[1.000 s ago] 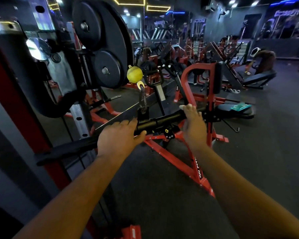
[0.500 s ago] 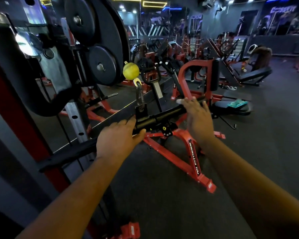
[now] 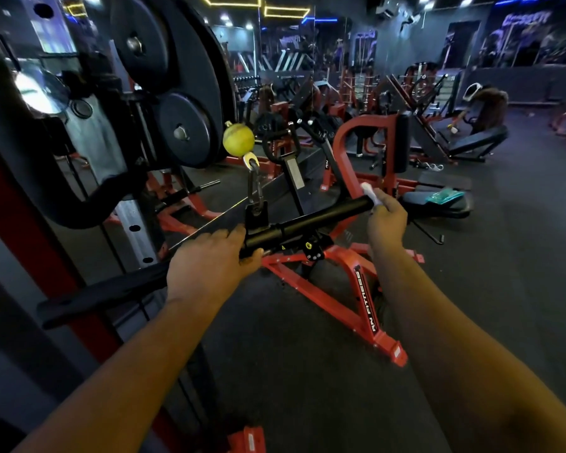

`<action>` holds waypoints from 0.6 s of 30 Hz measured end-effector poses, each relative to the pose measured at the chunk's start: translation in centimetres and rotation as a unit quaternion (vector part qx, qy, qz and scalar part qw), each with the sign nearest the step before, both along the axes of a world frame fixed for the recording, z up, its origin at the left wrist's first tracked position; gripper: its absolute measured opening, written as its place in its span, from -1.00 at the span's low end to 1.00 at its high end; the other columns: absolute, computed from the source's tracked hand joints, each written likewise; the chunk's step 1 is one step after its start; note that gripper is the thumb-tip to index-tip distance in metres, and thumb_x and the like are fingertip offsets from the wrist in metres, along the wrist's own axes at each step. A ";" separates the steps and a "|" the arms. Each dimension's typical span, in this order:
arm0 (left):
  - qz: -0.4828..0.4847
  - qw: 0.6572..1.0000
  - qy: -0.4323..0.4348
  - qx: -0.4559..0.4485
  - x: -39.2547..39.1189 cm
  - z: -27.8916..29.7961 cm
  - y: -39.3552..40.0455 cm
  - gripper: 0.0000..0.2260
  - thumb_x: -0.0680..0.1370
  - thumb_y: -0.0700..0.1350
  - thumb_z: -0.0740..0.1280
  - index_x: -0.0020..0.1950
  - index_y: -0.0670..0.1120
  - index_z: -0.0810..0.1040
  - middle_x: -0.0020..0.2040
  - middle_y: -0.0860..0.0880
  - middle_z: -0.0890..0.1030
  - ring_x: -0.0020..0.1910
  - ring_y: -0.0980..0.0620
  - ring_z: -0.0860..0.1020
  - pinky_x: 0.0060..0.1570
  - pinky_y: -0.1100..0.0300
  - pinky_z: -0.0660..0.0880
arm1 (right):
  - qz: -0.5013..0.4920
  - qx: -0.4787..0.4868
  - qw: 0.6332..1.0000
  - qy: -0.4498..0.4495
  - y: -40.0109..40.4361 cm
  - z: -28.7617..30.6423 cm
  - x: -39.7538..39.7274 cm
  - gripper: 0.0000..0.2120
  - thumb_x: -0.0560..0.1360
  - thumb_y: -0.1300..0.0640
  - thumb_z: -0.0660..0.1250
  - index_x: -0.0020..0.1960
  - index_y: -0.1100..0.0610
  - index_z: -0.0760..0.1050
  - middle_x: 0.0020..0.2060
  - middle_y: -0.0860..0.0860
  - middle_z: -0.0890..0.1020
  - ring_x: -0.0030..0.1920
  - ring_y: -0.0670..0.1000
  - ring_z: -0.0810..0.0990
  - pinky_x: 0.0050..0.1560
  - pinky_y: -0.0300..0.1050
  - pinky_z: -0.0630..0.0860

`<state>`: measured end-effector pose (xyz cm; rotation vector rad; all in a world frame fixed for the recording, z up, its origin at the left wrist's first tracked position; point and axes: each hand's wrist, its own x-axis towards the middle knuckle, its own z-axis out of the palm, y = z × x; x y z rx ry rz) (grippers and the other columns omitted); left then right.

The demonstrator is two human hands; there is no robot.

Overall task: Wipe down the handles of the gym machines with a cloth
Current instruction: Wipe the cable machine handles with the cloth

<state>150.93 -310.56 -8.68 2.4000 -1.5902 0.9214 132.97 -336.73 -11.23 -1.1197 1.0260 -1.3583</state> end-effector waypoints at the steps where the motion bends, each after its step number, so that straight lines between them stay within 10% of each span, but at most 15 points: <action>1: 0.002 1.000 -0.004 0.000 0.1 0.1 0.1 -0.48 0.59 0.32 0.17 0.29 -0.03 0.58 -0.18 0.01 0.59 -0.25 -0.02 0.58 -0.42 0.19 0.29 | 0.027 -0.005 0.999 0.024 -0.4 0.0 -0.4 -0.55 0.58 0.39 0.15 0.17 -0.01 0.68 -0.10 -0.16 0.66 -0.10 -0.17 0.57 -0.06 -0.34 0.49; 8: 0.009 1.000 -0.023 0.010 -0.2 0.9 -0.2 -0.48 0.61 0.34 0.15 0.35 0.01 0.54 -0.15 0.03 0.58 -0.20 -0.02 0.58 -0.40 0.17 0.24 | 0.056 -0.018 0.998 0.018 0.2 -1.9 -0.8 -0.71 0.65 0.19 0.28 0.29 0.01 0.64 -0.27 -0.13 0.60 -0.31 -0.20 0.50 -0.26 -0.31 0.45; 14: 0.010 1.000 0.005 0.004 -0.7 0.5 -0.5 -0.45 0.60 0.35 0.13 0.39 0.02 0.52 -0.08 0.01 0.61 -0.14 -0.03 0.60 -0.37 0.16 0.28 | -0.019 0.013 0.998 -0.067 4.3 -2.6 2.9 -0.59 0.67 0.24 0.15 0.49 0.07 0.44 0.14 -0.01 0.64 0.08 -0.08 0.62 0.27 -0.06 0.54; 18: 0.007 0.999 0.035 -0.004 -1.1 0.1 -0.7 -0.50 0.61 0.32 0.17 0.34 -0.01 0.53 -0.12 0.00 0.59 -0.19 -0.04 0.59 -0.39 0.15 0.35 | 0.037 0.004 0.988 -0.150 9.2 -2.0 5.5 -0.66 0.69 0.27 0.18 0.30 -0.07 0.55 -0.03 -0.09 0.65 -0.06 -0.17 0.61 0.02 -0.23 0.57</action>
